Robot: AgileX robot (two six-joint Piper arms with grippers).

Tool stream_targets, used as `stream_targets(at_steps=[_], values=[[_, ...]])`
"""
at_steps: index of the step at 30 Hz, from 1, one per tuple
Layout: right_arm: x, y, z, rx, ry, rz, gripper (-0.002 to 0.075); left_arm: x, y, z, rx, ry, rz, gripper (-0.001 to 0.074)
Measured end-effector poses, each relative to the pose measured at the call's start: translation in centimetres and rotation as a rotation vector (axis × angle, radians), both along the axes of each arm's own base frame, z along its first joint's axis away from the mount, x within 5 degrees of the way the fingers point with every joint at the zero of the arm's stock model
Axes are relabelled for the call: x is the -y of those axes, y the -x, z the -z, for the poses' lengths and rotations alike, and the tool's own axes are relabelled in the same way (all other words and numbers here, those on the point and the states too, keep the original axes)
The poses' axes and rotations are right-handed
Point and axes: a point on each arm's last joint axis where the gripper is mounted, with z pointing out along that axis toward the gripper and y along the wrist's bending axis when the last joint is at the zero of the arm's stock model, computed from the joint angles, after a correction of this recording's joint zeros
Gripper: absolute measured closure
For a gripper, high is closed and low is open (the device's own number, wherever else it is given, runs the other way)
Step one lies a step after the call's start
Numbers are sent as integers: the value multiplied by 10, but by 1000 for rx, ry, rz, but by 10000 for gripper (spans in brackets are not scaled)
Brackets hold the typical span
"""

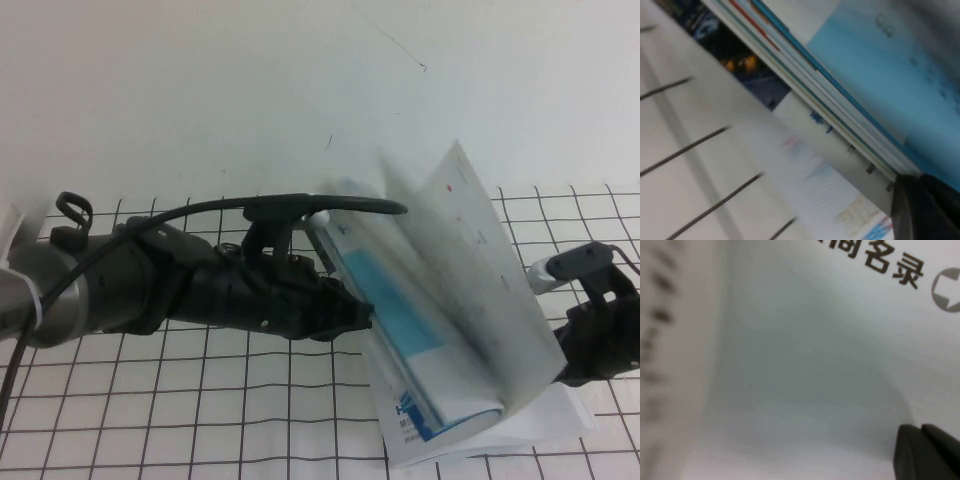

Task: Close book
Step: 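Close the open booklet and leave it lying on the table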

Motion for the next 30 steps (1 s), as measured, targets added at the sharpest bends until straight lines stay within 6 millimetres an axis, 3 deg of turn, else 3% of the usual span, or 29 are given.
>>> stream_targets(at_steps=[8, 14, 17, 23, 30], values=[[3, 0, -13, 68, 30, -7, 729, 17, 17, -36, 129, 257, 230, 738], [12, 6, -49, 198, 144, -95, 729, 16, 31, -71, 368, 318, 362, 738], [28, 10, -69, 229, 190, -51, 729, 10, 42, -97, 500, 321, 393, 738], [60, 20, -125, 286, 234, 68, 729, -15, 65, -153, 731, 254, 259, 738], [67, 50, -203, 509, 217, 136, 729, -59, 100, -199, 860, 72, 24, 738]])
